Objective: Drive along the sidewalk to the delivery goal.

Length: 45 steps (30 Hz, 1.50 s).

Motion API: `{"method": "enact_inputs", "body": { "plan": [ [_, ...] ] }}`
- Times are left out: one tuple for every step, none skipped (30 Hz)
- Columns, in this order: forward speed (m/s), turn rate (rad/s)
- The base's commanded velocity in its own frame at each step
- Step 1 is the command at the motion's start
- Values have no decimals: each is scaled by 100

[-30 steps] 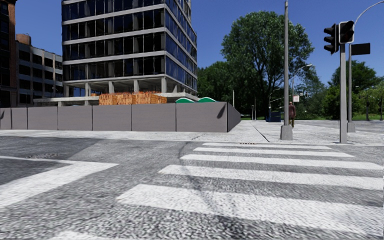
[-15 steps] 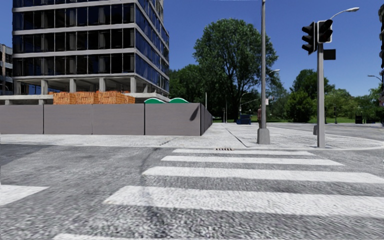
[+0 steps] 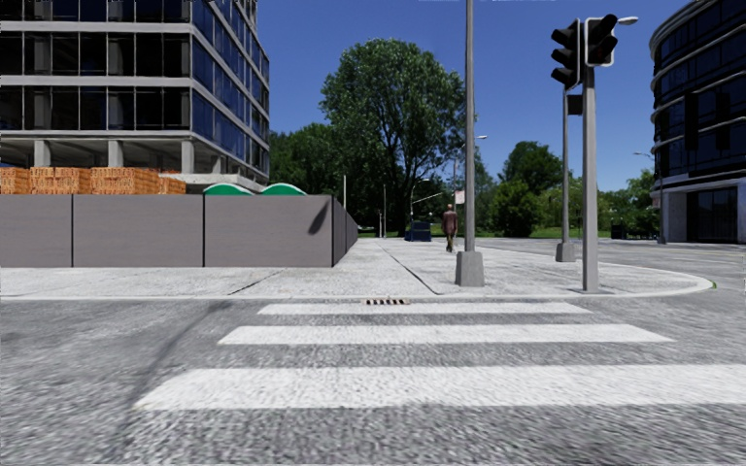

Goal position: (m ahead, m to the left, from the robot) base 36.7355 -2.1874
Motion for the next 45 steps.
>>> {"method": "enact_inputs", "body": {
  "plan": [
    [200, -32],
    [200, -32],
    [200, -23],
    [200, -13],
    [200, 0],
    [200, 0],
    [200, 0],
    [200, 0],
    [200, 0],
    [200, 0],
    [200, 0],
    [200, 0],
    [200, 0],
    [200, 0],
    [200, 0],
    [200, 0],
    [200, 0],
    [200, 0],
    [200, 0],
    [200, 0],
    [200, 0],
    [200, 0],
    [200, 0],
    [200, 0],
    [200, 0],
    [200, 0],
    [200, 0],
    [200, 0],
    [200, 0],
    [200, -2],
    [200, -7],
    [200, -10],
    [200, -10],
    [200, -17],
    [200, -27],
    [200, -30],
    [200, -31],
    [200, -31],
    [200, -31],
    [200, -31],
    [200, -31],
    [200, -31],
    [200, -31],
    [200, -31],
    [200, -31]
  ]
}}
